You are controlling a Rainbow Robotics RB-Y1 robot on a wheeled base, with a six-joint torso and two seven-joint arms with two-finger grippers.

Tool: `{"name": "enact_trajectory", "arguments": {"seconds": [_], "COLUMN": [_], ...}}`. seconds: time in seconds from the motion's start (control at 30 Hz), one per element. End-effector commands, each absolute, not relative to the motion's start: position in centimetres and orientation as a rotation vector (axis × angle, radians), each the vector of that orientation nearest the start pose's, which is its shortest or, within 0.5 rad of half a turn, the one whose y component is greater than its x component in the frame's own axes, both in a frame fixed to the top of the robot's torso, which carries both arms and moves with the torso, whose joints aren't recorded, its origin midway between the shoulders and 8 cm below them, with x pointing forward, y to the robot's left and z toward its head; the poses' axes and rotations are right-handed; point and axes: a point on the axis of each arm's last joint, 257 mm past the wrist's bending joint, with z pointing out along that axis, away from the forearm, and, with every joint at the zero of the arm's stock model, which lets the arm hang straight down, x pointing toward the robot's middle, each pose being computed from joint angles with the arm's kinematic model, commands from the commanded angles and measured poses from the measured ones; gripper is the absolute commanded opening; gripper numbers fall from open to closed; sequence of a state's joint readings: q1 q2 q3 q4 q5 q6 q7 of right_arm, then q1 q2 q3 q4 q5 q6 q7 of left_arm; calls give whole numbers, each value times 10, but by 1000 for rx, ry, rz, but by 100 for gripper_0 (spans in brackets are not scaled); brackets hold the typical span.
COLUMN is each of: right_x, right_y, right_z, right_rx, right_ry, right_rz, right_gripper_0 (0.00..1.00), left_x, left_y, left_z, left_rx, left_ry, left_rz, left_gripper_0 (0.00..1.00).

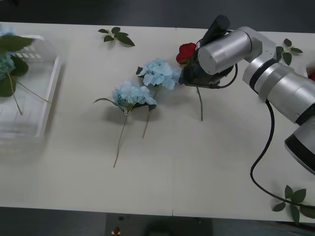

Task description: Put the red flowers into the right box and the blue flowers into the left box

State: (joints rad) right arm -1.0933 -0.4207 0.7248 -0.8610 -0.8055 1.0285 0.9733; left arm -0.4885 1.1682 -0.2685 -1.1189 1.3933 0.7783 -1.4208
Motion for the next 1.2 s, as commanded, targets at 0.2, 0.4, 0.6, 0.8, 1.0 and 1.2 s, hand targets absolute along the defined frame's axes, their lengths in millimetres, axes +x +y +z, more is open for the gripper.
{"name": "enact_trajectory", "arguments": {"seconds": [0.2, 0.4, 0.6, 0.8, 1.0, 1.2], "right_x": [649, 648, 648, 648, 648, 648], "right_y": [-100, -100, -104, -106, -109, -110], "right_z": [-219, -221, -226, -229, -233, -233], "right_rx": [15, 10, 11, 4, -23, -27], "right_ry": [2493, 2496, 2494, 2488, 2487, 2486], "right_rz": [193, 189, 179, 171, 132, 129], "right_gripper_0": [100, 100, 100, 56, 0, 0], "left_x": [573, 564, 537, 516, 501, 492], "left_y": [512, 501, 475, 436, 369, 281], "left_z": [-147, -142, -133, -126, -118, -122], "left_rx": [-419, -393, -311, -280, -293, -240], "left_ry": [2206, 2250, 2387, 2510, 2539, 2530], "left_rz": [-270, -330, -396, -300, -277, -417], "left_gripper_0": [100, 100, 100, 100, 100, 100]}}
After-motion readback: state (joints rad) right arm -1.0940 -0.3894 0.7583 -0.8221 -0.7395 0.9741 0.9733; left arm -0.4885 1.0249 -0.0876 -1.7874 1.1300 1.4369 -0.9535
